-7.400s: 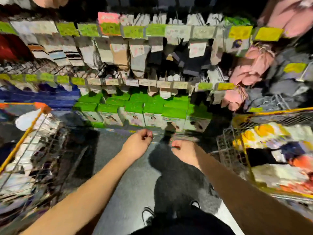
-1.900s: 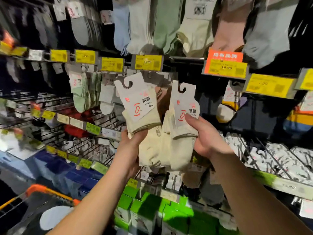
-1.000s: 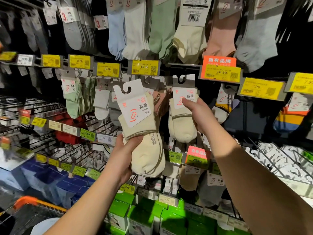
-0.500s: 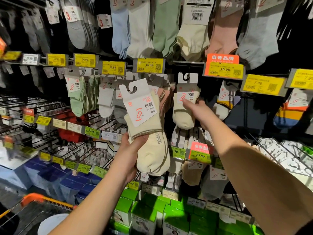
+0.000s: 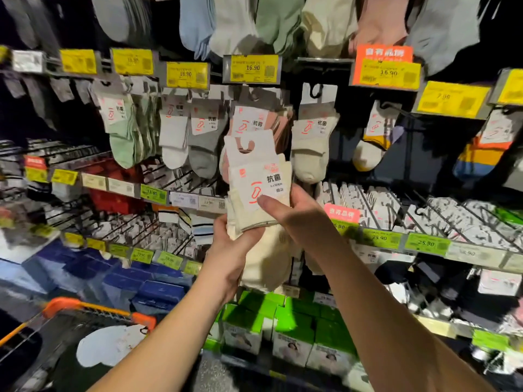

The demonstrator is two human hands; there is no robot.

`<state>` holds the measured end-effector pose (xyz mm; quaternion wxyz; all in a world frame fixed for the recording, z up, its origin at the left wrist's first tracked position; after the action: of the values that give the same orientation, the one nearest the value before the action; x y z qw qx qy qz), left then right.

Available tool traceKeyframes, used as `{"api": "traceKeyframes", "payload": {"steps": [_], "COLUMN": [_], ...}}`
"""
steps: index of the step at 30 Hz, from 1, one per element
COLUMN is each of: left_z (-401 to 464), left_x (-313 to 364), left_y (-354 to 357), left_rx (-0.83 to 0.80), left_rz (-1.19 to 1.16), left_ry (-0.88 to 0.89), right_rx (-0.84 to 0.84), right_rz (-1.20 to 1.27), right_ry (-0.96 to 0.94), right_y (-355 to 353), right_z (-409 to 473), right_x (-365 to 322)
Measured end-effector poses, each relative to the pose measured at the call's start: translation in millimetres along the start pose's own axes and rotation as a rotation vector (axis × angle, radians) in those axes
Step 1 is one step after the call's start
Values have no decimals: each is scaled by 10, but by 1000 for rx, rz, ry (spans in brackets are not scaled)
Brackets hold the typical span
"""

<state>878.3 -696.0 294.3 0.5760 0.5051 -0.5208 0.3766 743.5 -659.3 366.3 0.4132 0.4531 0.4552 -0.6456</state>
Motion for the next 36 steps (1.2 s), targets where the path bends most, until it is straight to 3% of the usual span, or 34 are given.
{"api": "traceKeyframes", "payload": {"steps": [8, 15, 20, 29, 36], "left_z": [-52, -70, -83, -12, -27], "left_x": [104, 255, 397, 659, 745], "left_y": [64, 148, 70, 45, 216], "left_rx": [6, 90, 159, 183, 145], "left_rz": [-22, -79, -147, -218, -273], "left_ry": [60, 117, 212, 264, 275], "right_rx": [-114, -112, -51, 87, 217], "right_rz": [372, 746, 697, 126, 82], "right_ry": [41, 152, 86, -119, -98], "right_y": [-116, -335, -623, -1007, -1072], "right_z": [39, 203, 364, 696, 974], "right_x": [54, 57, 128, -78, -158]}}
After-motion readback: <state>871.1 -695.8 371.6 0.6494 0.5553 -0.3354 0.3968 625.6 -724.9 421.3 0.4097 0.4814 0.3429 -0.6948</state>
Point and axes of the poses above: each hand's wrist, its own z-axis towards the middle knuckle, its own y-axis out of the palm, x = y × z, the point moved 4 cm from there along z, towards the middle knuckle, and after that the axes turned 1 degree about z, right-handed, at the moved point
